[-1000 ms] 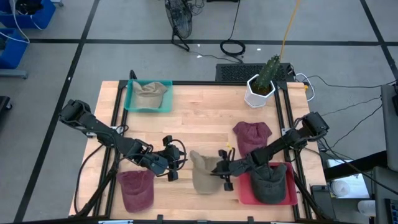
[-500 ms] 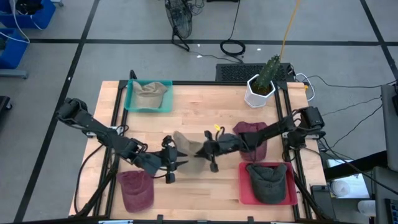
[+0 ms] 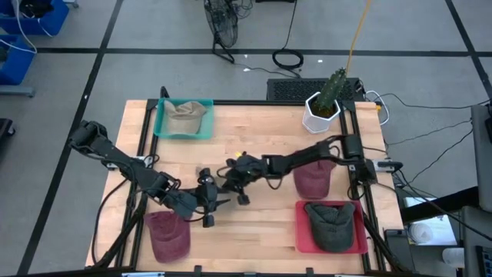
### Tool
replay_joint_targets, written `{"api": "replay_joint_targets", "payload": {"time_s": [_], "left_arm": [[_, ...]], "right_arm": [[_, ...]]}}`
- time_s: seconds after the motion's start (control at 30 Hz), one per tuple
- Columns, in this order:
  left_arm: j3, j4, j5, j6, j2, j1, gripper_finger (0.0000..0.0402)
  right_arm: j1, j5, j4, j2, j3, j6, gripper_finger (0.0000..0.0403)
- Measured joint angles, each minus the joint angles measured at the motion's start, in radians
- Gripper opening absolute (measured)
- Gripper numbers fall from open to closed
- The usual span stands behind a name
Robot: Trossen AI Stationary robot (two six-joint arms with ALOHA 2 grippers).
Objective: Pick & Place hat
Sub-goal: Put the brown cap into the green bin
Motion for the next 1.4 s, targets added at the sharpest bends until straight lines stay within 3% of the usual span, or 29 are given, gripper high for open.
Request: {"api": "replay_joint_targets", "payload": {"time_s": [0.27, 0.53, 0.73, 0.83, 0.93, 1.07, 1.27, 1.4], "left_arm": [[0.000, -0.049, -0.029, -0.003, 0.000, -0.002, 0.0113], [0.000, -0.097, -0.032, -0.026, 0.001, 0.004, 0.0113], [0.000, -0.131, -0.031, -0.038, 0.001, 0.004, 0.0113], [0.000, -0.182, -0.021, -0.060, 0.001, 0.004, 0.0113], [0.000, -0.213, -0.015, -0.081, 0.001, 0.004, 0.0113], [0.000, -0.216, -0.013, -0.110, 0.001, 0.029, 0.0113], [0.000, -0.235, 0.177, -0.113, 0.001, 0.131, 0.0113], [0.000, -0.245, 0.250, -0.110, 0.001, 0.201, 0.0113]], "right_arm": [[-0.063, -0.002, -0.021, 0.037, 0.024, -0.037, 0.0011], [-0.058, -0.056, -0.061, -0.020, 0.008, -0.073, 0.0093], [-0.036, -0.054, -0.358, -0.153, 0.008, -0.136, 0.0157], [-0.016, -0.052, -0.535, -0.235, 0.003, -0.144, 0.0166], [0.011, -0.040, -0.580, -0.323, -0.077, -0.143, 0.0163], [0.054, 0.038, -0.376, -0.456, -0.285, -0.115, 0.0147], [0.074, 0.100, 0.122, -0.620, -0.634, -0.035, 0.0127], [0.068, 0.113, 0.284, -0.733, -0.778, -0.017, 0.0123]]}}
